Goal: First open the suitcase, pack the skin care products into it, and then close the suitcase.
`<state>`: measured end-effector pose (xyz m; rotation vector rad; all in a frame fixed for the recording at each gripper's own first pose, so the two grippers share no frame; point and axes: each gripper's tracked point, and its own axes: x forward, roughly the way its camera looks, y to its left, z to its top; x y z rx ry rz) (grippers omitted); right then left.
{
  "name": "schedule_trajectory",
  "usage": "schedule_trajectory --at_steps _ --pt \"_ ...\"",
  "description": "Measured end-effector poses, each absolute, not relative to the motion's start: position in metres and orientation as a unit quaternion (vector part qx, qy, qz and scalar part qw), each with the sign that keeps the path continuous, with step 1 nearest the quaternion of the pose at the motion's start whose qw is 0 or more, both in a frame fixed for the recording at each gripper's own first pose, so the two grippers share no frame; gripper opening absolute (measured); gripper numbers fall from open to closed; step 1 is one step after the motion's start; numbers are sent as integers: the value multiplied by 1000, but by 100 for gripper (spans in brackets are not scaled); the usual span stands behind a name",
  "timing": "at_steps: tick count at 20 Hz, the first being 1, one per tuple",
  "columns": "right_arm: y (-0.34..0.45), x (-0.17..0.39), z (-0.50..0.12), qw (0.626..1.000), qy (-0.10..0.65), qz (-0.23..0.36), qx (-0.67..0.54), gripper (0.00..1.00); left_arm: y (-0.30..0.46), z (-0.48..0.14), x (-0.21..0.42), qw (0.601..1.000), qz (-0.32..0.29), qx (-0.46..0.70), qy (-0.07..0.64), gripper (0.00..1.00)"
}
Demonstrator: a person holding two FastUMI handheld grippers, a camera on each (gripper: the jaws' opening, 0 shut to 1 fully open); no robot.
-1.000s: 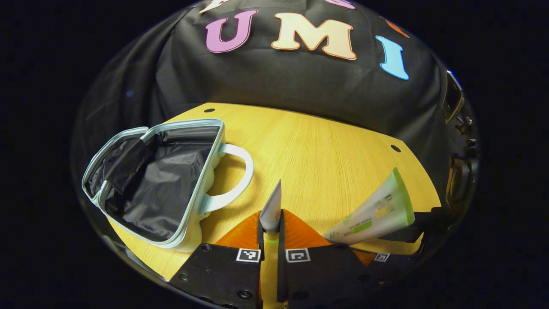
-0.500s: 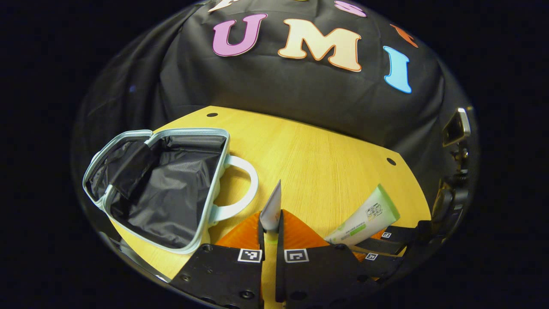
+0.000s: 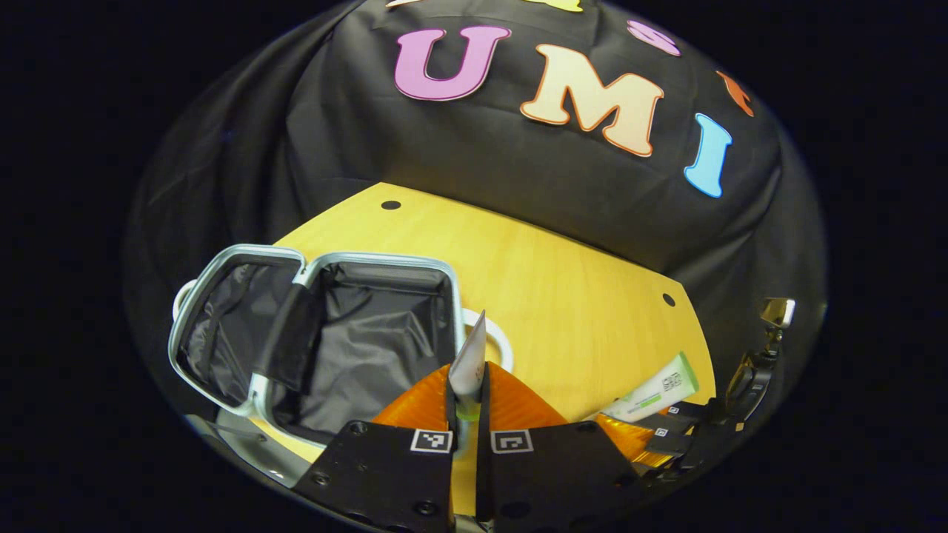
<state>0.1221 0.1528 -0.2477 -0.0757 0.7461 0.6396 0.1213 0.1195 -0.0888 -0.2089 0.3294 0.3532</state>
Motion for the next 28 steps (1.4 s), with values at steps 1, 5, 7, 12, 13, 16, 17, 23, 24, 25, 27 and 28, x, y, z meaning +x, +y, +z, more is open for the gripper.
schedule_trajectory --at_steps 1,5,7,12,13,16,17,23,24,25,27,28 --pt "157 119 -244 884 361 296 -32 46 133 -89 116 964 168 -107 175 5" --pt "183 105 -233 896 361 257 -32 41 184 -112 101 953 147 -98 246 5" --pt "204 98 -231 898 365 244 -23 45 198 -130 98 947 125 -93 282 5" --pt "271 86 -224 897 370 243 -16 41 213 -179 91 924 72 -102 362 5" --pt "284 84 -225 893 375 246 -21 45 212 -184 92 920 64 -105 373 5" --pt "322 74 -234 880 395 261 -31 45 211 -203 93 908 39 -125 398 5" --pt "334 71 -236 876 402 266 -33 41 211 -205 93 906 34 -127 402 6" --pt "367 51 -272 850 446 273 -58 45 223 -187 84 915 32 -138 378 41" --pt "371 50 -279 848 451 273 -63 45 223 -179 81 919 28 -139 369 60" --pt "373 50 -286 846 454 273 -69 45 225 -170 76 923 28 -140 358 79" --pt "373 46 -298 840 465 267 -79 41 231 -151 65 931 29 -138 336 97" --pt "372 44 -303 838 471 263 -81 45 236 -140 60 936 31 -136 324 93"
